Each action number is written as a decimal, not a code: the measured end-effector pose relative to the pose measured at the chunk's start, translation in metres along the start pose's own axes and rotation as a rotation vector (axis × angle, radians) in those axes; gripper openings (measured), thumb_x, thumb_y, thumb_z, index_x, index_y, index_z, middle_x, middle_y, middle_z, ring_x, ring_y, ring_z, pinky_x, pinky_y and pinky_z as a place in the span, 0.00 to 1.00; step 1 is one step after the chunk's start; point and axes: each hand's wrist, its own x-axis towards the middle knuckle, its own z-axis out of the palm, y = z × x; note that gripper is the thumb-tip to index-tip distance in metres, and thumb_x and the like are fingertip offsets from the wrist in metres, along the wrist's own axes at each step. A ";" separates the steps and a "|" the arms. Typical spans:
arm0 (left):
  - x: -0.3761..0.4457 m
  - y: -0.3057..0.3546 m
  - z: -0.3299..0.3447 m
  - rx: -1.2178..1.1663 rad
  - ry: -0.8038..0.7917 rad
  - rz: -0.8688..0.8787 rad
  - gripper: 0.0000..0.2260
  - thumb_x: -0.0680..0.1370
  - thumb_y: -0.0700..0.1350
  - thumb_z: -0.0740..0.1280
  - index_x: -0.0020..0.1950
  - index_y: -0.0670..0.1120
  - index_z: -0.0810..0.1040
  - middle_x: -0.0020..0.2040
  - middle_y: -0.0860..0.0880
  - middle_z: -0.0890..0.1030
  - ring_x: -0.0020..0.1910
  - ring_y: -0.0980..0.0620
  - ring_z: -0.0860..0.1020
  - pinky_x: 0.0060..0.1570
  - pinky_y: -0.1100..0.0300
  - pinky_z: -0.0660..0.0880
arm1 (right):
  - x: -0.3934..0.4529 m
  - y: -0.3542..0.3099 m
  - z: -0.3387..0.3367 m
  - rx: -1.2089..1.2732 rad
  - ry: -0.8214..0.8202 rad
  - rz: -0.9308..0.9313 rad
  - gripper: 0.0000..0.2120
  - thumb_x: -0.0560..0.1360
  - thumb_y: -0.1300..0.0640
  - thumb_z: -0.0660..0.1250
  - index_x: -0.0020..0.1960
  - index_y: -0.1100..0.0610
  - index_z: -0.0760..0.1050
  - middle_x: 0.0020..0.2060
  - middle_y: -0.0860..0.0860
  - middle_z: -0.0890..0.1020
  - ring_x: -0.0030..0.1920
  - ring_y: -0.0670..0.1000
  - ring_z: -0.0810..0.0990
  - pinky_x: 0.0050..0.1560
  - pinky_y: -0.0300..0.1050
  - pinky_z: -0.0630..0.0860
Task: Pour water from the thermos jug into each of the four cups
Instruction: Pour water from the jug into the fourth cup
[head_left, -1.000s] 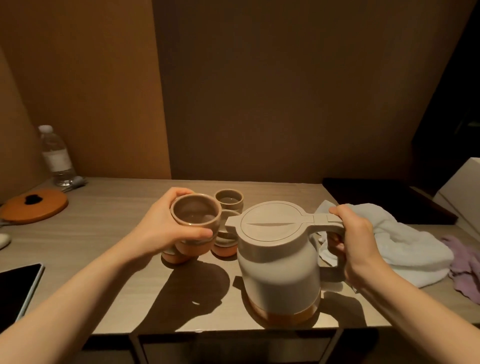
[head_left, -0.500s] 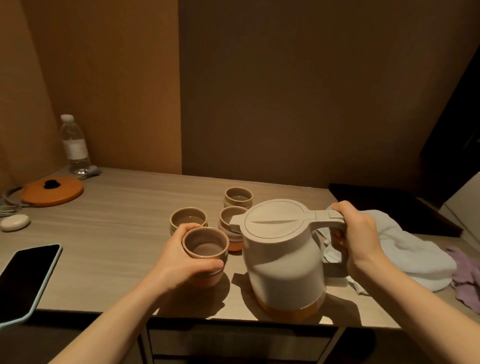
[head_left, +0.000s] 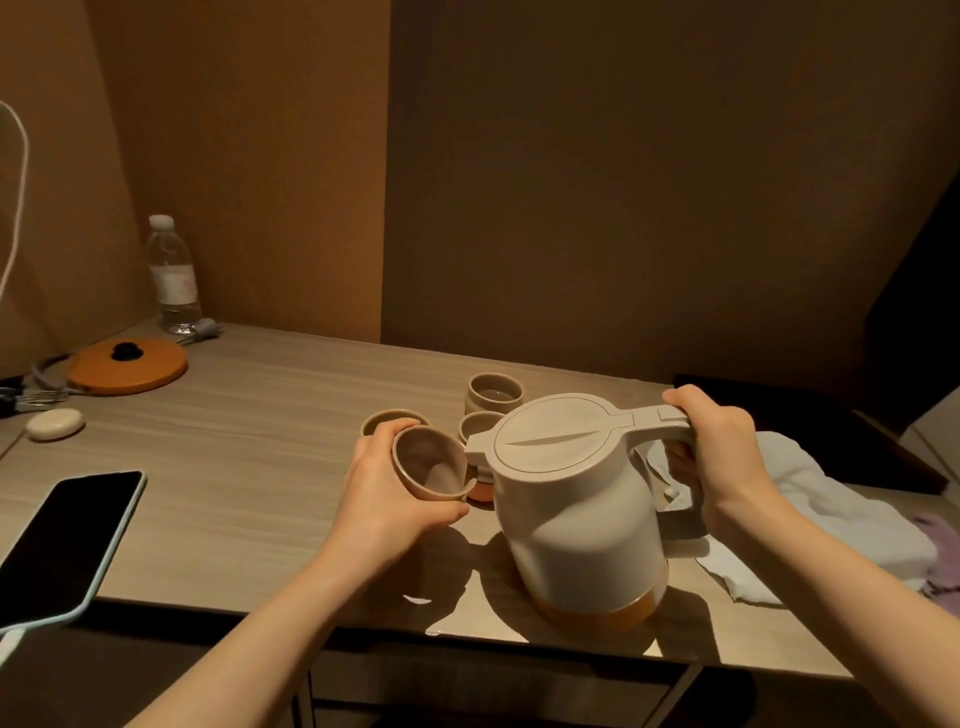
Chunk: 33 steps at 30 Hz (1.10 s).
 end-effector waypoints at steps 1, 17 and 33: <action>0.000 0.000 0.000 0.004 0.001 0.002 0.38 0.55 0.47 0.84 0.62 0.53 0.71 0.60 0.53 0.72 0.57 0.56 0.70 0.51 0.67 0.66 | 0.001 0.000 0.001 -0.004 -0.007 -0.006 0.19 0.74 0.55 0.63 0.26 0.59 0.66 0.19 0.49 0.64 0.23 0.47 0.61 0.25 0.42 0.57; 0.005 -0.002 -0.012 0.145 0.014 0.023 0.39 0.56 0.47 0.81 0.63 0.56 0.68 0.60 0.56 0.74 0.62 0.49 0.68 0.52 0.58 0.67 | 0.006 -0.017 0.022 -0.096 -0.117 -0.078 0.26 0.75 0.56 0.62 0.18 0.52 0.66 0.17 0.47 0.65 0.21 0.45 0.62 0.24 0.39 0.59; -0.022 -0.007 -0.014 0.082 0.078 -0.010 0.42 0.59 0.46 0.81 0.69 0.55 0.65 0.57 0.60 0.71 0.62 0.54 0.65 0.53 0.59 0.66 | 0.006 -0.026 0.045 -0.242 -0.159 -0.162 0.22 0.76 0.56 0.63 0.24 0.59 0.70 0.21 0.52 0.70 0.25 0.48 0.67 0.28 0.41 0.63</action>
